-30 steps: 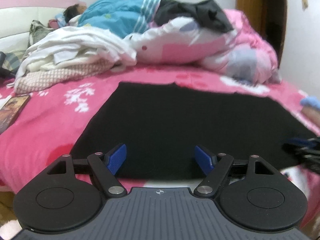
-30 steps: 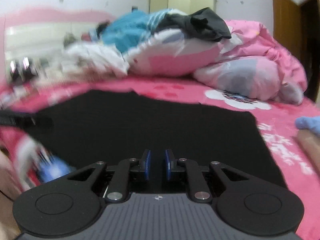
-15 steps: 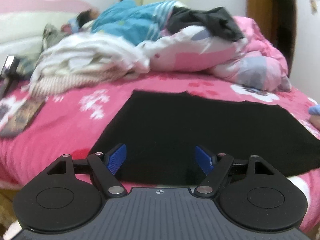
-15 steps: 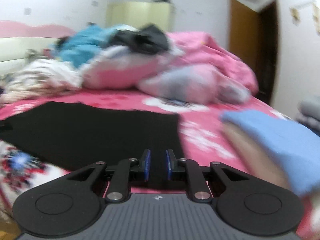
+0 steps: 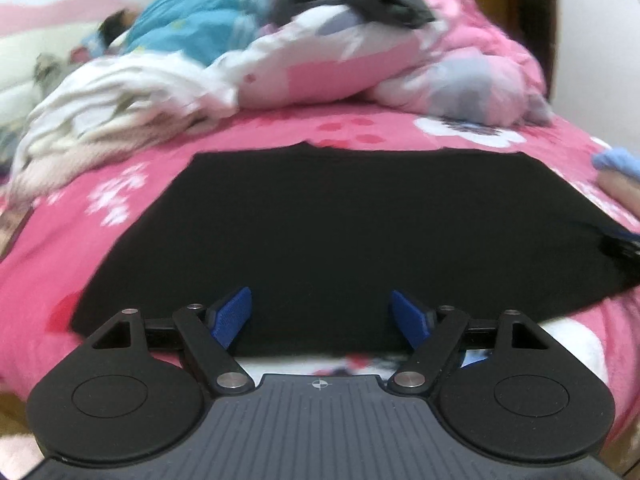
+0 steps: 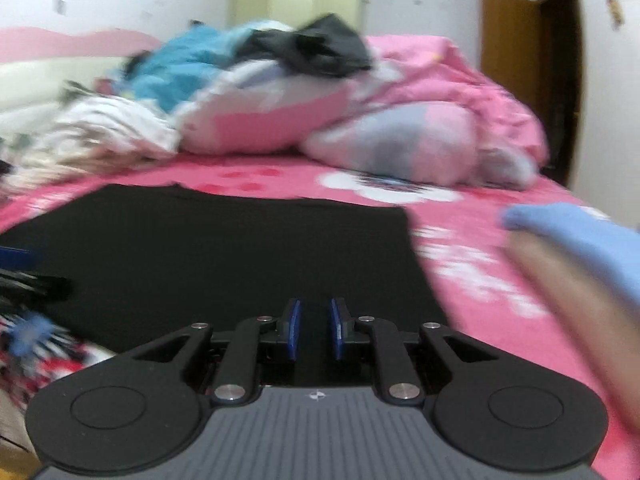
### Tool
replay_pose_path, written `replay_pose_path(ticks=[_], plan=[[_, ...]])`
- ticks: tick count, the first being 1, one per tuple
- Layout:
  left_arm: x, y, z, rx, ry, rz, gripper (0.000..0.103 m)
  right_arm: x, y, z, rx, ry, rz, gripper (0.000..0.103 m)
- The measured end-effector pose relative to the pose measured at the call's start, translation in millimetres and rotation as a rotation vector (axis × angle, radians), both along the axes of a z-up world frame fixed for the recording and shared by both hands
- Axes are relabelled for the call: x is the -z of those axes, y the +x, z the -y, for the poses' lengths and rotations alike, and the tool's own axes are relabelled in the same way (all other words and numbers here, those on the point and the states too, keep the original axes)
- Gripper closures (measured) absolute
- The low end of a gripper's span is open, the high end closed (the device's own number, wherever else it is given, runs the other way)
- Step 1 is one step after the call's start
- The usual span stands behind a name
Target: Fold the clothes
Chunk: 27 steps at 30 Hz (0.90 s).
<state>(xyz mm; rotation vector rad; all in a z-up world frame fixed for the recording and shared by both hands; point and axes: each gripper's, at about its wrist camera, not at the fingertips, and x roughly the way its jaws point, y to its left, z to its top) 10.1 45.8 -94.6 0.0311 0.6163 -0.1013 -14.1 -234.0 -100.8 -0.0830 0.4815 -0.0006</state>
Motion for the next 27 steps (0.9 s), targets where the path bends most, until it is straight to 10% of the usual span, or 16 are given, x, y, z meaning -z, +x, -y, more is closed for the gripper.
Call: replay_pose_path(ticks=[5, 14, 27], plan=[[-8.1, 3.5, -17.1, -0.079, -0.036, -0.073, 0.022, -16.9, -12.3, 25.1, 0.103, 0.030, -0.021, 0.085], [-12.5, 5.7, -8.9, -0.113, 0.004, -0.130, 0.022, -23.3, 3.9, -30.2, -0.123, 0.072, -0.018, 0.085], [-15.4, 9.0, -5.9, -0.130, 0.034, -0.166, 0.019, -35.1, -11.1, 2.7, 0.061, -0.017, -0.019, 0.085]])
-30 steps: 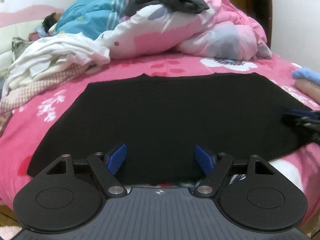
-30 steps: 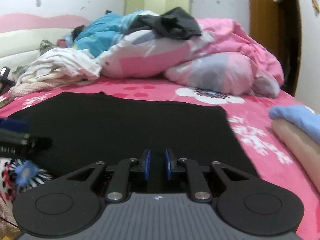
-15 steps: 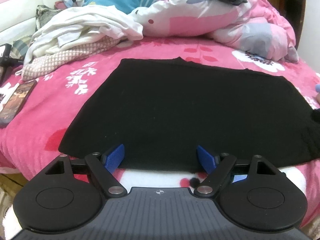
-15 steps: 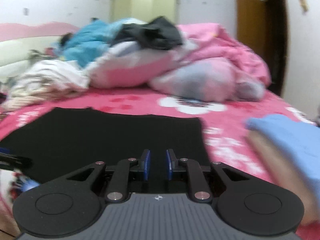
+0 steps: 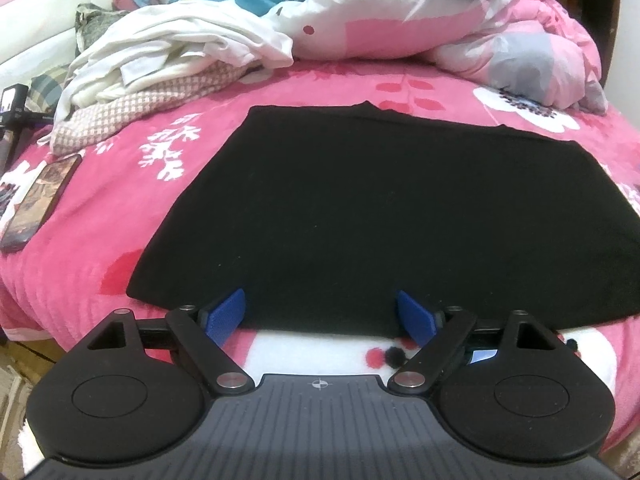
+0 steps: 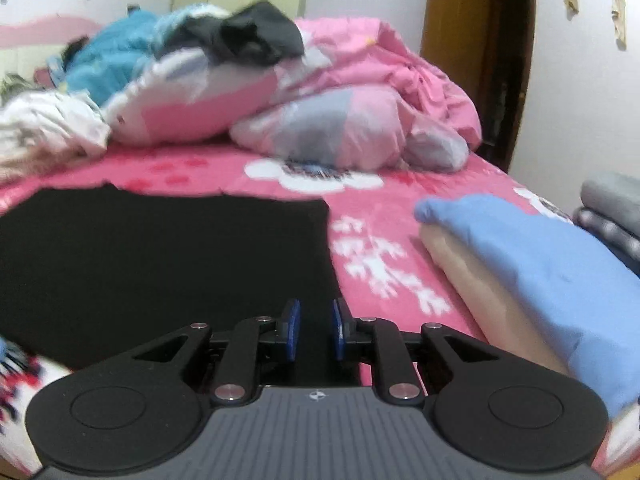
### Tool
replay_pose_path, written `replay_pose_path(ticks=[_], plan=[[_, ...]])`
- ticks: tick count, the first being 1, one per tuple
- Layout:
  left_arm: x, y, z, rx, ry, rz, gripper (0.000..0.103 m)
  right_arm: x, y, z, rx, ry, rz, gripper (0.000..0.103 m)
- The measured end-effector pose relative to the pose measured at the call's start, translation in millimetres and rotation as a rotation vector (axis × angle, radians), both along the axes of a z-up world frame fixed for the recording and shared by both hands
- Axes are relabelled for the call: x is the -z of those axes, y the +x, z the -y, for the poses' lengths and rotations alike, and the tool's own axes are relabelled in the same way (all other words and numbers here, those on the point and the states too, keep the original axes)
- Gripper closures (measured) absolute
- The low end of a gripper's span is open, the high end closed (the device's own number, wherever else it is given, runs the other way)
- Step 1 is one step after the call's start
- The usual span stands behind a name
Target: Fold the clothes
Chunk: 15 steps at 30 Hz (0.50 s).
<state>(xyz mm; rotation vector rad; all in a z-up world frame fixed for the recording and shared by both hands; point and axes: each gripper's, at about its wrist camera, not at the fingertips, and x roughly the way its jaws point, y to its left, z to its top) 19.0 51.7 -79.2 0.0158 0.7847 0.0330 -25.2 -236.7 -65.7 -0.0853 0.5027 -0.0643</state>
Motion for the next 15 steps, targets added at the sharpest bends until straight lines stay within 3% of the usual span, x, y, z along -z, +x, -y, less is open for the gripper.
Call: replay_pose_path(ticks=[6, 15], plan=[[-1.8, 0.2, 2.9, -0.001, 0.023, -0.011, 0.018, 3.6, 14.4, -30.4, -0.130, 0.035, -0.018, 0.085], [-2.9, -0.6, 7.1, 0.008, 0.066, -0.020, 0.017, 22.6, 28.2, -8.3, -0.117, 0.166, -0.106, 0.085]])
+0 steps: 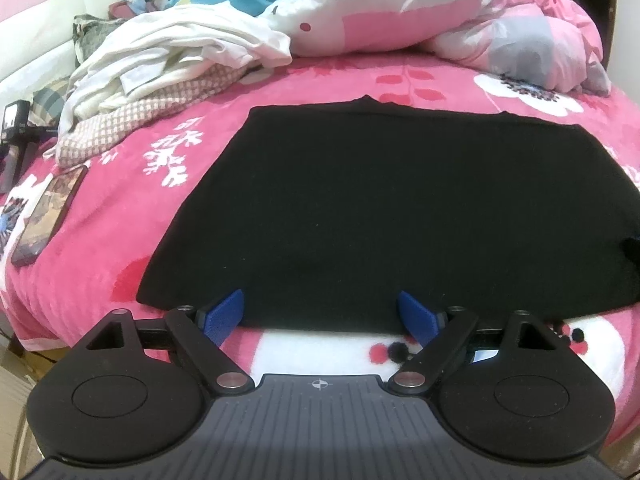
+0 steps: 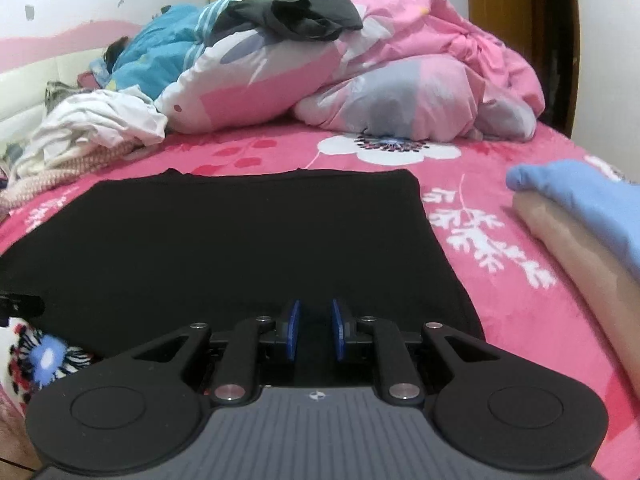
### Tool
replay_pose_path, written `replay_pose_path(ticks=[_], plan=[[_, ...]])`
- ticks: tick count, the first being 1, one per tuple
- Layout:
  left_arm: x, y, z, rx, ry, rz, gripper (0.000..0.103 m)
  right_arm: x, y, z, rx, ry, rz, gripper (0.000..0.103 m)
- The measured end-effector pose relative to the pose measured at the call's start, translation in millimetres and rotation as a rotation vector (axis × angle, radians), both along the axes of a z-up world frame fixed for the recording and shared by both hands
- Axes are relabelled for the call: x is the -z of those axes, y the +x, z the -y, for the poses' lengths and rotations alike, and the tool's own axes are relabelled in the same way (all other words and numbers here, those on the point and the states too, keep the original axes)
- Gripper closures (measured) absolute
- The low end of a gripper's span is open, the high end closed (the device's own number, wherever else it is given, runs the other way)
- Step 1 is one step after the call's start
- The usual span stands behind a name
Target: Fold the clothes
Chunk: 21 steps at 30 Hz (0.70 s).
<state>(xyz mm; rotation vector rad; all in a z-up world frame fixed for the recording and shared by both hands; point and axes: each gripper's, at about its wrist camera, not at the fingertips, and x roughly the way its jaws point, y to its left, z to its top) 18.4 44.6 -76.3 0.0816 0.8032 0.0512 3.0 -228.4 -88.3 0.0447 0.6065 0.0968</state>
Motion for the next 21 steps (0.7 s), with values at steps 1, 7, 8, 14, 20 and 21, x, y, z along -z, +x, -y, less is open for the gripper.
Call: replay_pose_path(ticks=[1, 7, 8, 14, 20, 21], plan=[[-0.2, -0.1, 1.0, -0.001, 0.005, -0.001, 0.017, 0.3, 0.2, 1.0, -0.001, 0.008, -0.002, 0.085], [-1.5, 1.2, 4.7, -0.002, 0.031, -0.008, 0.016, 2.7, 0.7, 2.7, -0.002, 0.023, -0.001, 0.084], [-1.6, 1.4, 5.0, -0.002, 0.034, -0.009, 0.016, 3.1, 0.6, 2.7, -0.004, 0.023, 0.001, 0.084], [-10.1, -8.1, -2.1, 0.014, -0.020, 0.058, 0.016, -10.9, -1.4, -0.6, -0.022, 0.058, 0.026, 0.084], [-8.8, -13.5, -31.7, -0.027, -0.099, 0.094, 0.013, -8.7, 10.7, -9.5, -0.096, 0.104, 0.018, 0.084], [-7.6, -14.5, -40.1, -0.048, -0.112, 0.095, 0.013, -4.0, 14.1, -4.4, -0.085, 0.117, -0.001, 0.084]])
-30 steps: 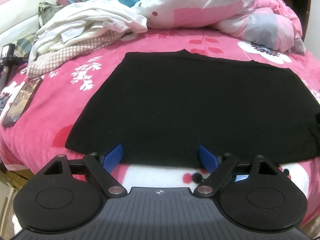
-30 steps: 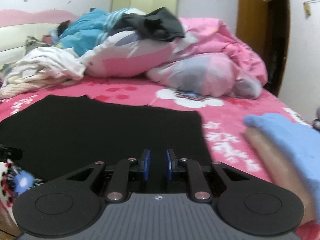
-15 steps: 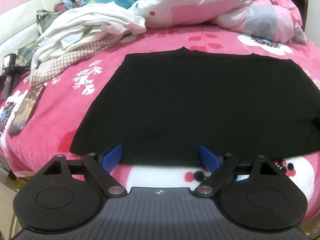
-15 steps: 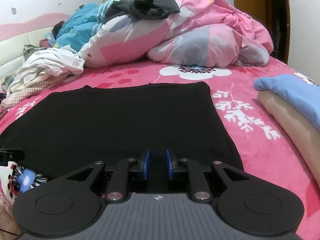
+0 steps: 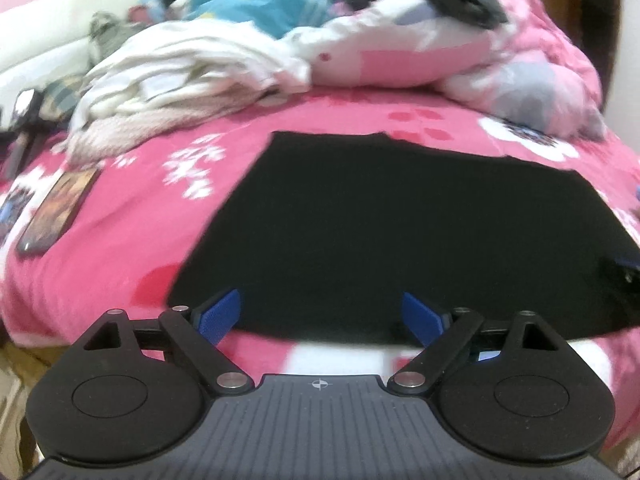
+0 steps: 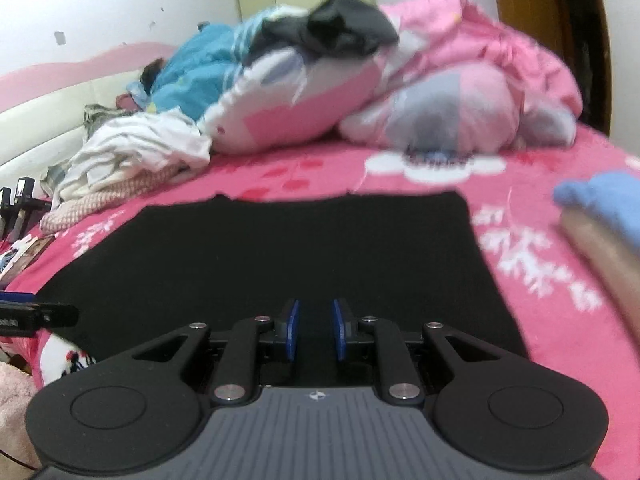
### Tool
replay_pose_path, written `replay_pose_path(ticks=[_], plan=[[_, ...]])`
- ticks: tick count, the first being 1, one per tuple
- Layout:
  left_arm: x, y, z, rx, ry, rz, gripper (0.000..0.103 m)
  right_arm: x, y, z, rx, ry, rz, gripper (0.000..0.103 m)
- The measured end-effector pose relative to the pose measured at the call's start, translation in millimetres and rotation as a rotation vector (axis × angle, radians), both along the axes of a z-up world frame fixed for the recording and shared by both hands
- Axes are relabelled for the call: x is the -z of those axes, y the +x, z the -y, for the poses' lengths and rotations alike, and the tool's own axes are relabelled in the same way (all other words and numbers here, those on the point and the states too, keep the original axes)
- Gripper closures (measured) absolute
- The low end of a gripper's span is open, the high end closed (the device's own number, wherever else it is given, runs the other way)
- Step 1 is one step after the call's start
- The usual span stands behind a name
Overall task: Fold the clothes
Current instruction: 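Roll the left gripper and close it on the shirt corner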
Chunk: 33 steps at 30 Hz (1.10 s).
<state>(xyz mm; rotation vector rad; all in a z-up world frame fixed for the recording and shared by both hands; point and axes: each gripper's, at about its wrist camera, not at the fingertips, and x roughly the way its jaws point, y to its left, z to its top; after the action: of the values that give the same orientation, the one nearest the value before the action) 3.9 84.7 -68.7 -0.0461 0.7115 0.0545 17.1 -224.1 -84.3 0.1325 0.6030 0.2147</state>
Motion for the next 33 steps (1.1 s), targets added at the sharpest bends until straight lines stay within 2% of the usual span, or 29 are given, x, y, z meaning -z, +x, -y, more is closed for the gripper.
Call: replay_pose_path(ticks=[2, 5, 7, 9, 13, 16, 17, 21, 24, 27, 30, 33], plan=[[0.3, -3.6, -20.0, -0.029, -0.043, 0.009, 0.013, 4.8, 1.5, 15.0, 0.033, 0.039, -0.016, 0.086], [-2.6, -12.4, -54.6, -0.056, -0.132, 0.056, 0.013, -3.2, -1.3, 26.6, 0.119, 0.002, -0.010, 0.084], [-4.1, -18.0, -80.4, -0.074, -0.230, 0.086, 0.013, -12.8, -3.0, 24.2, 0.145, -0.039, 0.017, 0.084], [-3.8, -22.2, -105.7, -0.111, -0.335, 0.109, 0.012, -24.9, -3.8, 11.5, 0.091, -0.008, 0.061, 0.084], [-2.8, -28.5, -146.1, -0.207, -0.465, 0.131, 0.012, -38.3, -0.7, -59.0, -0.162, -0.014, 0.150, 0.083], [-2.2, -31.1, -166.7, -0.231, -0.527, 0.139, 0.012, -34.4, -5.9, -136.2, -0.400, -0.084, 0.208, 0.069], [-1.5, -31.9, -171.9, -0.230, -0.551, 0.142, 0.012, -33.1, -7.8, -162.0, -0.480, -0.107, 0.227, 0.069], [4.6, -30.4, -189.3, -0.220, -0.665, 0.143, 0.011, -19.3, -17.0, -244.8, -0.659, -0.258, 0.308, 0.069], [7.3, -25.2, -194.7, -0.212, -0.681, 0.139, 0.011, -4.7, -16.6, -288.2, -0.742, -0.361, 0.347, 0.069], [9.7, -19.3, -198.4, -0.200, -0.685, 0.137, 0.011, 11.0, -13.3, -313.7, -0.813, -0.451, 0.345, 0.069], [12.7, -13.0, -200.8, -0.183, -0.679, 0.132, 0.011, 24.8, -7.0, -326.9, -0.852, -0.493, 0.306, 0.069], [15.9, -7.2, -203.3, -0.171, -0.691, 0.129, 0.011, 30.9, -7.8, -330.9, -0.843, -0.499, 0.311, 0.073]])
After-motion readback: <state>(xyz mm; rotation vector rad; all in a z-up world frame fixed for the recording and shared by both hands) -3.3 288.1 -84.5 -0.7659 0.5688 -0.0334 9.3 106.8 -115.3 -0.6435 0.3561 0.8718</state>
